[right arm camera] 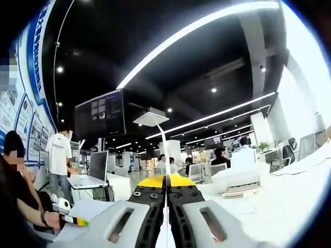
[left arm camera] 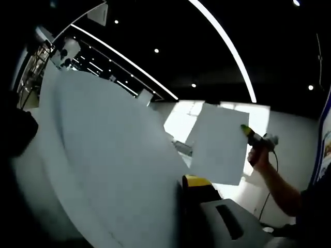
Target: Organize the stack of printing papers by aligning and flattening the scattered papers on the table
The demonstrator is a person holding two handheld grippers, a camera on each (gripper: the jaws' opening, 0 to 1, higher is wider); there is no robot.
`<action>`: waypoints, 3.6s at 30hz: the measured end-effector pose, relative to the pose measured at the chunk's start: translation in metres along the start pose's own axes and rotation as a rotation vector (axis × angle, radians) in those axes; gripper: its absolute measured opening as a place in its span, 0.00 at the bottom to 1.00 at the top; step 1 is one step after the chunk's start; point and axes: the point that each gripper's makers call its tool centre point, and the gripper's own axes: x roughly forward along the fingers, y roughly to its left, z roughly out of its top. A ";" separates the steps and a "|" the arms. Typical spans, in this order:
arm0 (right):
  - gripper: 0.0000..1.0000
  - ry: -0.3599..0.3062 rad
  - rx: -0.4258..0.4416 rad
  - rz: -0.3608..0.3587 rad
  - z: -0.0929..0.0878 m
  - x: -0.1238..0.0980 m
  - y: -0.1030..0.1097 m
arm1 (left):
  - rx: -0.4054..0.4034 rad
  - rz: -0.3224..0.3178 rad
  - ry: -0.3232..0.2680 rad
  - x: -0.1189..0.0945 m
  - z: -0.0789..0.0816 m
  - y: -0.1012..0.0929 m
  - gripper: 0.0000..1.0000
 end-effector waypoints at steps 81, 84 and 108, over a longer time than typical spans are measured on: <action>0.00 -0.098 -0.075 0.216 0.059 -0.003 0.107 | -0.009 0.023 0.008 -0.001 -0.001 0.004 0.20; 0.00 -0.095 -0.087 0.222 0.059 -0.003 0.111 | -0.009 0.023 0.008 -0.001 -0.001 0.004 0.20; 0.00 -0.103 -0.060 0.296 0.063 -0.011 0.140 | -0.005 0.024 0.005 -0.001 -0.001 0.005 0.20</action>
